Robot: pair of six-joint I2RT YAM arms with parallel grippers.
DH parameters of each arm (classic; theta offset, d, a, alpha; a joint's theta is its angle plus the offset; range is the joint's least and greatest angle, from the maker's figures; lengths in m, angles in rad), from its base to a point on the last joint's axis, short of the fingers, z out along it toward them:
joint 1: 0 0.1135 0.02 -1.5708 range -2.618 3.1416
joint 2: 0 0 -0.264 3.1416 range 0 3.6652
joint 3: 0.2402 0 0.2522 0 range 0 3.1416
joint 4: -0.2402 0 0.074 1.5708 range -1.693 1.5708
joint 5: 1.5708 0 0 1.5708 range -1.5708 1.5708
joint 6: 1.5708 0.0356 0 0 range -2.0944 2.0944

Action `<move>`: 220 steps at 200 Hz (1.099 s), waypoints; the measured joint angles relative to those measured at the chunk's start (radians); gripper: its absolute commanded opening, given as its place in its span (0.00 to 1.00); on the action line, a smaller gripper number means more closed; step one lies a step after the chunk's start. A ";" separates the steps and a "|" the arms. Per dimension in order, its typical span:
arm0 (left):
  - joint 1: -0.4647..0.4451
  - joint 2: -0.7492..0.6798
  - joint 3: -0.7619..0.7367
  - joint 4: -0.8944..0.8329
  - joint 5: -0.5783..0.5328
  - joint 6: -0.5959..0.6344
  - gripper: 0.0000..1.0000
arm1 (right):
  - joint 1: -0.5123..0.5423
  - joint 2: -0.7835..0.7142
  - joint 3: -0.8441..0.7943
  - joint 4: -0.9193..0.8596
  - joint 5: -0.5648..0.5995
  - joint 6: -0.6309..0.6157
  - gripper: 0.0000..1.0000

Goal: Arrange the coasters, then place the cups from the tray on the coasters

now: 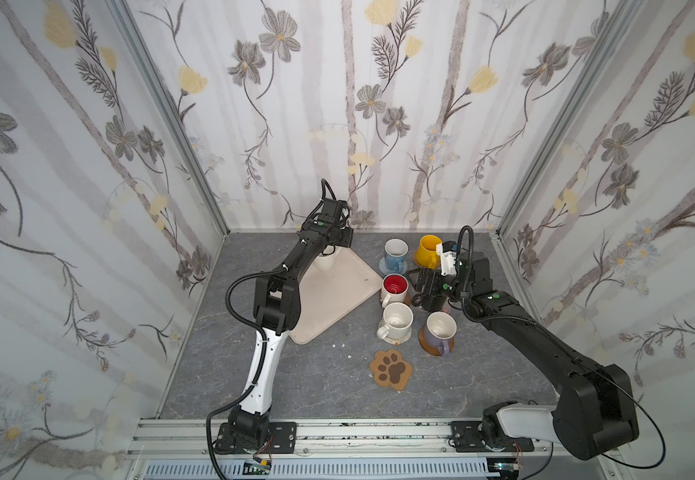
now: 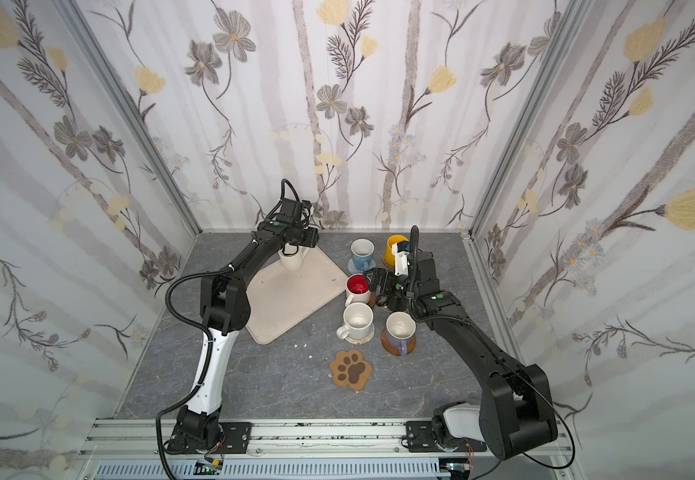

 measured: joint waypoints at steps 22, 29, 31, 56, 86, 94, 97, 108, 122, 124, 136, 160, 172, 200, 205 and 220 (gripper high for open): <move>-0.009 0.011 0.000 -0.013 -0.023 0.006 0.53 | 0.000 -0.001 0.000 0.000 0.000 0.000 1.00; -0.011 0.012 0.000 -0.013 -0.031 0.010 0.53 | 0.000 -0.001 0.000 0.000 0.000 0.000 1.00; -0.012 0.013 0.000 -0.013 -0.033 0.010 0.52 | 0.000 -0.001 0.000 0.000 0.000 0.000 1.00; -0.022 0.013 0.000 -0.014 -0.060 0.027 0.51 | 0.000 -0.001 -0.001 0.000 0.000 0.000 1.00; -0.030 0.013 -0.009 -0.013 -0.072 0.036 0.48 | 0.000 -0.001 -0.004 0.002 0.000 0.000 1.00; -0.032 0.013 -0.011 -0.013 -0.073 0.037 0.48 | 0.000 -0.001 -0.005 0.003 0.000 0.000 1.00; -0.033 0.013 -0.012 -0.013 -0.074 0.038 0.48 | 0.000 -0.001 -0.005 0.003 0.000 -0.001 1.00; -0.035 0.013 -0.015 -0.014 -0.080 0.040 0.48 | 0.000 -0.001 -0.006 0.003 0.000 -0.002 1.00; -0.036 0.013 -0.015 -0.018 -0.092 0.040 0.52 | 0.000 -0.001 -0.008 0.004 0.000 -0.002 1.00; -0.036 0.013 -0.015 -0.019 -0.095 0.040 0.54 | 0.000 -0.001 -0.009 0.005 0.000 -0.002 1.00; -0.036 0.013 -0.008 -0.021 -0.106 0.040 0.61 | 0.000 -0.001 -0.011 0.006 0.000 -0.003 1.00; -0.038 0.018 0.034 -0.023 -0.142 0.039 0.63 | 0.001 -0.001 -0.013 0.007 -0.003 -0.003 1.00; -0.038 0.026 0.058 -0.019 -0.161 0.039 0.63 | 0.001 -0.001 -0.013 0.007 -0.003 -0.003 0.99; -0.038 0.051 0.095 -0.020 -0.184 0.040 0.62 | 0.002 -0.001 -0.013 0.007 -0.003 -0.002 1.00; -0.038 0.056 0.101 -0.020 -0.187 0.040 0.61 | 0.002 -0.001 -0.013 0.007 -0.003 -0.002 1.00; -0.038 0.068 0.109 -0.019 -0.192 0.044 0.60 | 0.002 0.000 -0.013 0.007 -0.003 -0.002 1.00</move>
